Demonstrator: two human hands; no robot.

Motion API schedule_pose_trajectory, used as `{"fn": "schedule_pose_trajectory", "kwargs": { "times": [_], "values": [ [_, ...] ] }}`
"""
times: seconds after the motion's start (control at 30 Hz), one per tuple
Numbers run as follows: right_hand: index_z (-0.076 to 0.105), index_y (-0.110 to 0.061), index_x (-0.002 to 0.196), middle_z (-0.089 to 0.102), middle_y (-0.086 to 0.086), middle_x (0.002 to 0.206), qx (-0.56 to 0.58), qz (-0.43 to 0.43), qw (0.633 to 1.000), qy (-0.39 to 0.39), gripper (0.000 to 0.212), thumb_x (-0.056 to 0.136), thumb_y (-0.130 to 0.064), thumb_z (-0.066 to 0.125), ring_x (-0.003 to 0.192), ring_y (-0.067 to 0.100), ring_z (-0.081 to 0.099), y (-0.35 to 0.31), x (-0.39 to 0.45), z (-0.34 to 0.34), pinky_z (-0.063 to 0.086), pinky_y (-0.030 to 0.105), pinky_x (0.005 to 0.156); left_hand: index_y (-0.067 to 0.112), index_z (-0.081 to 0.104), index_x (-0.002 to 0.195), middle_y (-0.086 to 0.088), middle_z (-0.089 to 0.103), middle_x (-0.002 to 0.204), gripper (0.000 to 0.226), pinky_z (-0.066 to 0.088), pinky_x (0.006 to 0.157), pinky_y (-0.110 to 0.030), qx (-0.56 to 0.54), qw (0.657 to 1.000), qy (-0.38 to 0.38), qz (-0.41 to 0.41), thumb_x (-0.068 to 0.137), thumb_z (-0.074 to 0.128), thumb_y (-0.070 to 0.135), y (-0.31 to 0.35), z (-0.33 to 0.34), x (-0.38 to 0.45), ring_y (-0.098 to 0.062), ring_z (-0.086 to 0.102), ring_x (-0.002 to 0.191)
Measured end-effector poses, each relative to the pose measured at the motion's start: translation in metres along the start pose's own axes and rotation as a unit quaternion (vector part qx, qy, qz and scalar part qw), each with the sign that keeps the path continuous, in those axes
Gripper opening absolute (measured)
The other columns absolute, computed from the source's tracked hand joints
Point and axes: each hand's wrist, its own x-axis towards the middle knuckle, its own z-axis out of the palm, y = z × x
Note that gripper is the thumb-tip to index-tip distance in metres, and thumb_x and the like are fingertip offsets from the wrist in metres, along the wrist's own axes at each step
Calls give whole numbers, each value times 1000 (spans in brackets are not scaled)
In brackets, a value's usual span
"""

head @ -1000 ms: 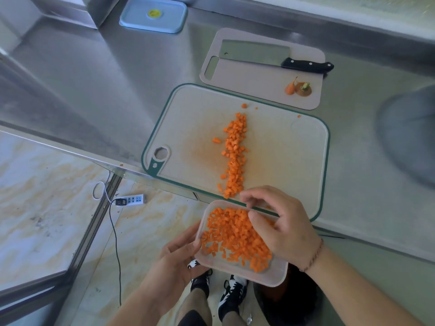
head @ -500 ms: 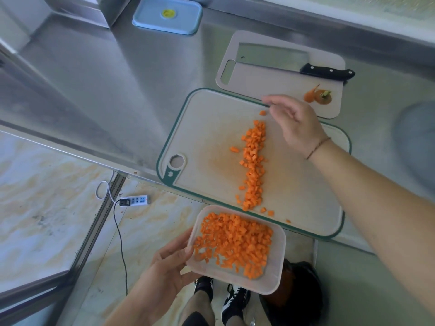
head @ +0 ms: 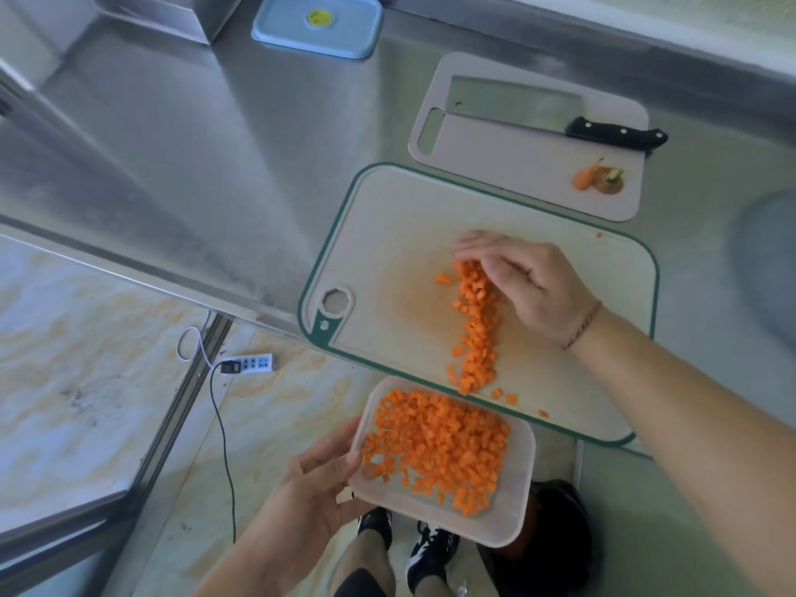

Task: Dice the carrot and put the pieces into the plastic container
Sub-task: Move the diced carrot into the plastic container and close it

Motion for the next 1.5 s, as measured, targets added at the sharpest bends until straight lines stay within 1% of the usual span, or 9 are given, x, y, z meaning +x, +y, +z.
{"fn": "schedule_pose_trajectory", "kwargs": {
  "times": [0.37,0.53,0.83,0.9,1.03,1.13,1.2,1.27,1.5],
  "values": [
    [68,0,114,67,9,121,82,-12,996,-18,38,97,-29,47,122,19,58,-27,-39,21,46,47,103,18,72,125,-18,66,131,82,60,82,-46,5,1000,-2,3,49,99,31,-2,-2,-1,-36,68,111],
    [68,1,111,68,9,118,110,-18,993,-40,36,96,-25,50,119,22,59,-43,-60,28,47,48,99,18,74,122,-18,67,129,70,60,81,-45,5,1000,-2,9,56,94,25,-2,1,-1,-35,69,108],
    [71,-3,108,69,3,115,76,-81,988,-110,28,91,-22,58,119,15,59,-66,-102,49,45,42,101,17,73,124,-19,67,129,87,60,84,-48,-1,1000,-2,6,44,102,32,-3,1,0,-39,66,115],
    [72,-2,103,70,5,113,74,-94,987,-107,25,89,-19,62,117,16,61,-71,-110,52,47,42,100,16,74,122,-19,68,126,88,61,80,-46,-3,1000,3,7,41,102,33,-3,1,-1,-35,70,107],
    [71,3,102,69,10,115,110,-101,988,-47,25,88,-15,60,116,22,62,-77,-101,40,49,45,97,18,71,127,-19,65,133,85,58,91,-51,-2,1000,-4,10,49,100,33,-3,2,-1,-43,60,123],
    [65,0,117,62,9,129,-5,-65,998,-6,41,96,-31,48,130,23,51,-63,-83,19,42,49,105,19,72,126,-17,66,132,85,59,90,-49,-4,1000,-1,8,47,100,34,-3,2,-1,-41,62,122],
    [58,-5,131,52,5,141,-121,-16,992,-41,58,99,-49,35,141,18,37,-51,-80,13,34,50,112,19,72,125,-16,66,132,86,60,88,-48,-7,1000,2,8,45,101,34,-3,3,-2,-39,64,119],
    [51,-10,138,45,2,148,-153,-2,984,-92,63,99,-54,30,145,16,28,-47,-87,16,29,50,114,18,72,126,-17,66,132,87,59,91,-50,-9,1000,3,10,45,101,34,-4,3,-2,-40,62,121],
    [62,-1,124,55,6,138,-17,-73,990,-121,37,96,-21,51,136,19,43,-66,-112,27,41,42,109,18,70,128,-18,64,135,84,56,96,-54,-6,1000,-4,12,50,99,34,-2,4,-3,-44,58,126]
  ]
}}
